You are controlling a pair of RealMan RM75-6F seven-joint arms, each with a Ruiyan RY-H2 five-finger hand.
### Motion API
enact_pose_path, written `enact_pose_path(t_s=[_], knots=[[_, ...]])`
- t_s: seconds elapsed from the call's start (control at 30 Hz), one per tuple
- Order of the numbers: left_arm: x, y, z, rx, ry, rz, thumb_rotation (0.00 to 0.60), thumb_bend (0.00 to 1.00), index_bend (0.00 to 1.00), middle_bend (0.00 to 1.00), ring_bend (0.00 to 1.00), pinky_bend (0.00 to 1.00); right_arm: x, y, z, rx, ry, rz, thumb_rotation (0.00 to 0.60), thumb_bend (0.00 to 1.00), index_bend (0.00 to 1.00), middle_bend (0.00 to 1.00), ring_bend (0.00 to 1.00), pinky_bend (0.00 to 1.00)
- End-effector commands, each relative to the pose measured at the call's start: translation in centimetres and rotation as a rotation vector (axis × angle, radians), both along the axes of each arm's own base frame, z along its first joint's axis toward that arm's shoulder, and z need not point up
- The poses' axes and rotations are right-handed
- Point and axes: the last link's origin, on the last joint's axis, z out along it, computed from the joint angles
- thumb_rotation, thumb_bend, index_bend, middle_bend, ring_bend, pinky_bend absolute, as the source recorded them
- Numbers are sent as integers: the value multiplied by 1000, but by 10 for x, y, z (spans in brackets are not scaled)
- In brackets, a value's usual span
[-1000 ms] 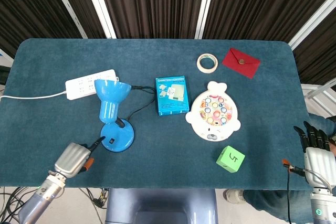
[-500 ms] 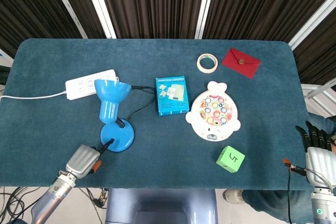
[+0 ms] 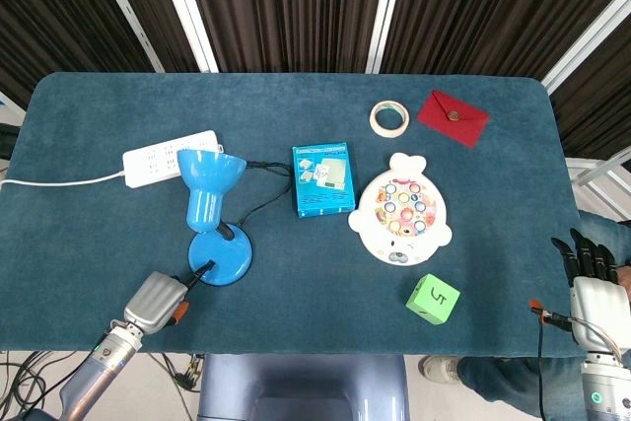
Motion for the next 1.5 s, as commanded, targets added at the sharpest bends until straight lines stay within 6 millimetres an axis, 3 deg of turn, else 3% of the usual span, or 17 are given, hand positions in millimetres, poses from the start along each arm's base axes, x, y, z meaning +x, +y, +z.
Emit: enact_pose_path(t_s=[0.03,0.7,0.87,0.97,1.13,1.27,1.5], knots=[[-1,0,-1,-1,0,3,600,481,71,654,592,762,0,0,0,-1,-1,-1,600,185,147,11,31,0],[-5,4,-10,-40,19,32,600,481,76,650,592,762,0,0,1,-7,-6,-5,600,185,147,11,31,0],[-2,9,-1,1,1,27,600,471,85,625,579,762,0,0,1,-8,-6,-5,600,185,147,11,31,0],[3,16,21,115,-43,22,600,458,99,591,548,758,0,0,1,-7,-6,-5,600,185,148,10,31,0],[9,19,79,434,-142,-3,600,424,136,506,465,688,0,0,0,8,0,0,600,186,147,11,31,0],[0,2,122,618,-203,22,600,374,121,324,276,516,1,1,-1,12,-1,3,600,185,147,11,31,0],[-34,-35,172,623,-230,221,600,251,95,172,92,314,3,1,-4,22,-1,12,600,186,147,11,31,0]])
